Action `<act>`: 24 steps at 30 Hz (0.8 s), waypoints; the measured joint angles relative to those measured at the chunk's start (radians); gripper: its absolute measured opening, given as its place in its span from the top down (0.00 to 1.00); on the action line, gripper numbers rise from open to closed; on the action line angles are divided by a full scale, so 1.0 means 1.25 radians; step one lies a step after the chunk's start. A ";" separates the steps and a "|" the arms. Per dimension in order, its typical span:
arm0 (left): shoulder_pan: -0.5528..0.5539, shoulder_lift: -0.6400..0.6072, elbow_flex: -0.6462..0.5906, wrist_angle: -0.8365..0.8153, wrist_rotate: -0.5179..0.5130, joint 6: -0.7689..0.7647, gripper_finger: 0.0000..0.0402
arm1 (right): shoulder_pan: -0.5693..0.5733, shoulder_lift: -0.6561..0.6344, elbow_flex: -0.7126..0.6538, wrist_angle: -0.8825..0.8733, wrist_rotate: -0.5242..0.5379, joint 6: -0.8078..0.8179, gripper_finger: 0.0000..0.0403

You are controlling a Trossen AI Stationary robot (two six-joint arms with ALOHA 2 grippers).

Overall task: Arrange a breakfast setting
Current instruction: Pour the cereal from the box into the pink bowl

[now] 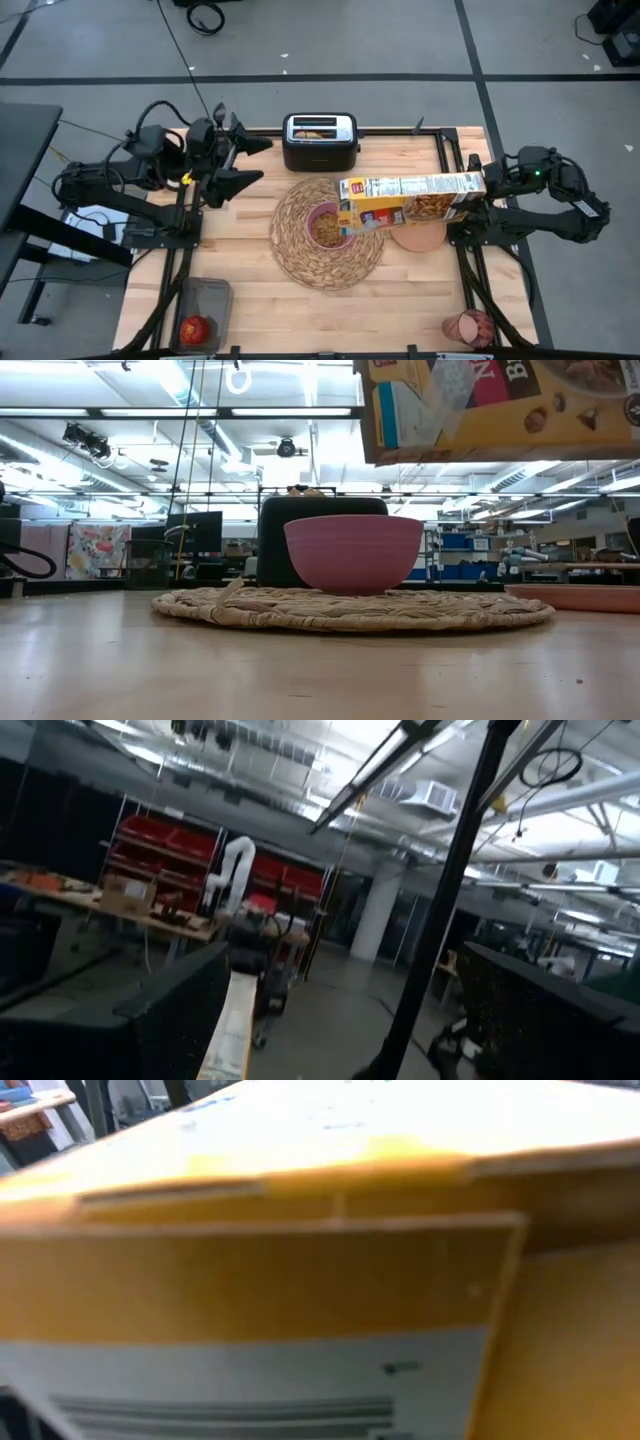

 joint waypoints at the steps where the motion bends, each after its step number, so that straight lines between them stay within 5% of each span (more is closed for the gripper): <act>1: 0.000 0.007 0.000 0.015 0.000 0.000 0.02 | 0.000 -0.001 0.000 0.003 -0.002 0.001 0.39; 9: -0.002 0.035 0.000 0.065 0.000 -0.009 0.02 | 0.000 -0.005 0.000 0.051 -0.014 0.028 0.39; 24: 0.002 0.031 0.001 0.376 0.000 0.077 0.02 | 0.000 -0.005 0.000 0.163 -0.033 0.100 0.39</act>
